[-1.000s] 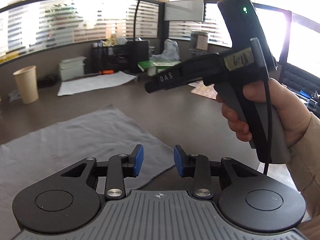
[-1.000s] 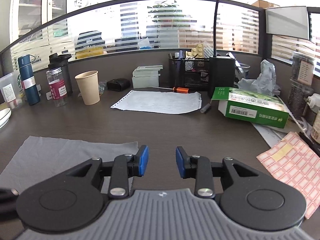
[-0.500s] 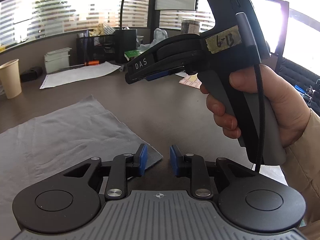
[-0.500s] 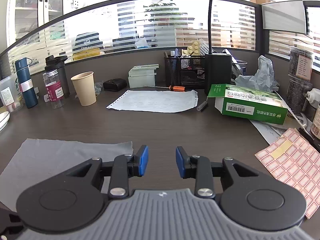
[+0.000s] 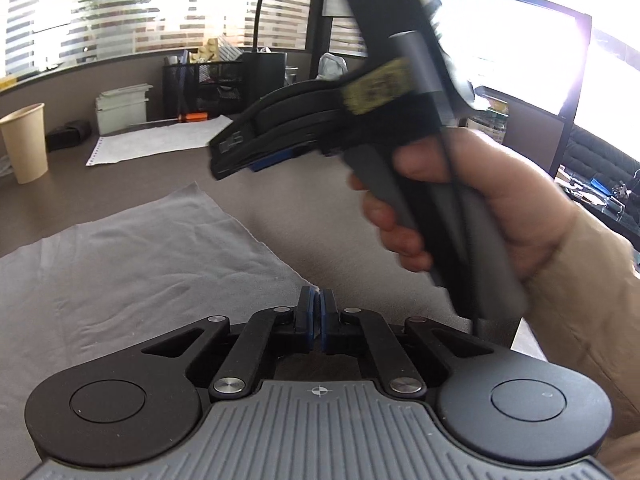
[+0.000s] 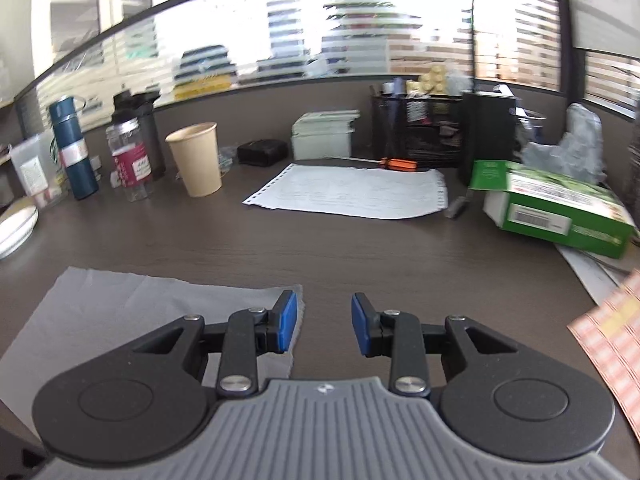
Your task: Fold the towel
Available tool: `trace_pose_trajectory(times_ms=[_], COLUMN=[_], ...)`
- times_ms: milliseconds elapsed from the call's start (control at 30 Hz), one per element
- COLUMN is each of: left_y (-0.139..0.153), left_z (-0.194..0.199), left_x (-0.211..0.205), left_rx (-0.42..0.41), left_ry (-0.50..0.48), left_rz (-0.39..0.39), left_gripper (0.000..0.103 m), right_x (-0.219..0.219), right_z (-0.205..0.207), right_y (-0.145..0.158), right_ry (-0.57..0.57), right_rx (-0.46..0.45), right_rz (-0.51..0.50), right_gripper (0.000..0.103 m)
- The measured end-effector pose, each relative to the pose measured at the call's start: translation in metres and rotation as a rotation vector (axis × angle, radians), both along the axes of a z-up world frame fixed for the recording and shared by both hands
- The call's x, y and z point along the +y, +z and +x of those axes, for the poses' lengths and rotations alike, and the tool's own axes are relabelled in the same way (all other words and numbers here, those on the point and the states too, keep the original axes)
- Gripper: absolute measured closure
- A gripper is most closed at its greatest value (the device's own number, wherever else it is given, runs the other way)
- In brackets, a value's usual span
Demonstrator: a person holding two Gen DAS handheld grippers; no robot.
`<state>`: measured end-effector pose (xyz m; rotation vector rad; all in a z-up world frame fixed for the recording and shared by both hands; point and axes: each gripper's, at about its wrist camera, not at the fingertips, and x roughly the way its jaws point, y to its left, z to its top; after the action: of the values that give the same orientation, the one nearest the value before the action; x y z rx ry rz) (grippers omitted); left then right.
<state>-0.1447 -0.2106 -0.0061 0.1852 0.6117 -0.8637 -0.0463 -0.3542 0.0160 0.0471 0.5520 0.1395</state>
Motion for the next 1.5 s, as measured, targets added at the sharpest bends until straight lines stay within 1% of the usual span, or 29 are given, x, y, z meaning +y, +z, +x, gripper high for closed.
trace_pose_trajectory(times_ms=[167, 267, 400, 467, 533, 633, 833, 967, 1067, 1200, 1267, 1367, 1500], left_y=[0.000, 0.000, -0.001, -0.001, -0.001, -0.002, 0.003, 0.015, 0.021, 0.028, 0.032, 0.036, 0.039], left_z=[0.003, 0.004, 0.006, 0.007, 0.008, 0.009, 0.009, 0.010, 0.010, 0.006, 0.004, 0.000, -0.009], left_x=[0.002, 0.004, 0.003, 0.004, 0.004, 0.005, 0.014, 0.033, 0.047, 0.077, 0.097, 0.118, 0.151], left_rx=[0.022, 0.027, 0.031, 0.036, 0.041, 0.047, 0.043, 0.042, 0.039, 0.030, 0.018, 0.009, 0.000], left_ry=[-0.005, -0.011, -0.017, -0.017, -0.016, -0.012, 0.020, 0.059, 0.094, 0.167, 0.217, 0.264, 0.336], left_rz=[-0.015, -0.015, -0.018, -0.022, -0.027, -0.033, -0.073, -0.128, -0.146, -0.171, -0.179, -0.189, -0.200], left_gripper=[0.098, 0.098, 0.098, 0.098, 0.098, 0.098, 0.099, 0.100, 0.100, 0.100, 0.100, 0.100, 0.099], right_x=[0.012, 0.017, 0.011, 0.011, 0.013, 0.015, 0.013, 0.016, 0.021, 0.033, 0.044, 0.066, 0.092], right_z=[0.026, 0.036, 0.038, 0.039, 0.039, 0.040, 0.037, 0.031, 0.027, 0.028, 0.029, 0.034, 0.037], right_y=[-0.007, -0.012, -0.016, -0.016, -0.017, -0.017, -0.013, -0.001, 0.007, 0.017, 0.021, 0.026, 0.031], right_ry=[0.075, 0.080, 0.081, 0.086, 0.099, 0.111, 0.119, 0.130, 0.146, 0.176, 0.202, 0.247, 0.293], right_rx=[0.044, 0.061, 0.071, 0.070, 0.067, 0.065, 0.057, 0.023, 0.000, -0.016, -0.025, -0.033, -0.035], right_rz=[-0.007, -0.044, -0.028, -0.028, -0.038, -0.047, -0.022, -0.018, -0.009, 0.022, 0.039, 0.079, 0.102], right_gripper=[0.069, 0.069, 0.070, 0.074, 0.087, 0.099, 0.100, 0.100, 0.100, 0.100, 0.100, 0.100, 0.100])
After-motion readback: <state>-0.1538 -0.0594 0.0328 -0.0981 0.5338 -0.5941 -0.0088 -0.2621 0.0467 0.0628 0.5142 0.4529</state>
